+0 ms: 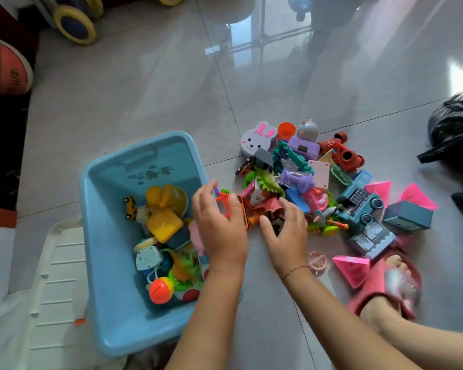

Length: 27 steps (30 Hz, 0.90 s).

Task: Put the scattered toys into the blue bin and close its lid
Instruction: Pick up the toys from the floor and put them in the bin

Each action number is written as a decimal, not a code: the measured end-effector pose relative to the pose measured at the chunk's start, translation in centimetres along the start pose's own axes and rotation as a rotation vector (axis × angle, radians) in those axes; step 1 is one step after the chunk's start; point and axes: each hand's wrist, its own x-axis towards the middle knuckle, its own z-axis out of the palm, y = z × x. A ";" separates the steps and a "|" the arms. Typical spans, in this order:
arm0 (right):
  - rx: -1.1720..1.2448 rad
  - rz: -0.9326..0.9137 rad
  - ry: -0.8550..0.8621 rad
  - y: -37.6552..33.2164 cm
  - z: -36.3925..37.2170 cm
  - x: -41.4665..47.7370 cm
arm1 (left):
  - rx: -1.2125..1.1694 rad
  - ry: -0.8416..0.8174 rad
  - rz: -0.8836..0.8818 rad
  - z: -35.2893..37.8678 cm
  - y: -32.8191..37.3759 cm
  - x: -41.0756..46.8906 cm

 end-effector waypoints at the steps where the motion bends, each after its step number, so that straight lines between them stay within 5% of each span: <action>1: -0.042 0.047 0.006 2.0 -0.6 0.9 | 0.016 -0.088 0.084 1.8 0.5 -1.0; 3: -0.106 0.137 -0.060 5.4 -1.5 2.0 | 0.050 -0.269 0.144 4.9 0.4 -2.7; 8: -0.331 0.087 -0.328 9.0 -0.7 2.5 | 0.350 -0.554 -0.187 9.8 -3.8 -3.3; 16: -0.332 0.177 -0.351 9.1 1.6 3.2 | 0.568 -0.827 -0.053 13.6 -7.2 -0.1; 27: -0.064 0.371 -0.192 9.9 0.3 2.1 | 0.327 -0.656 -0.191 12.6 -6.4 1.4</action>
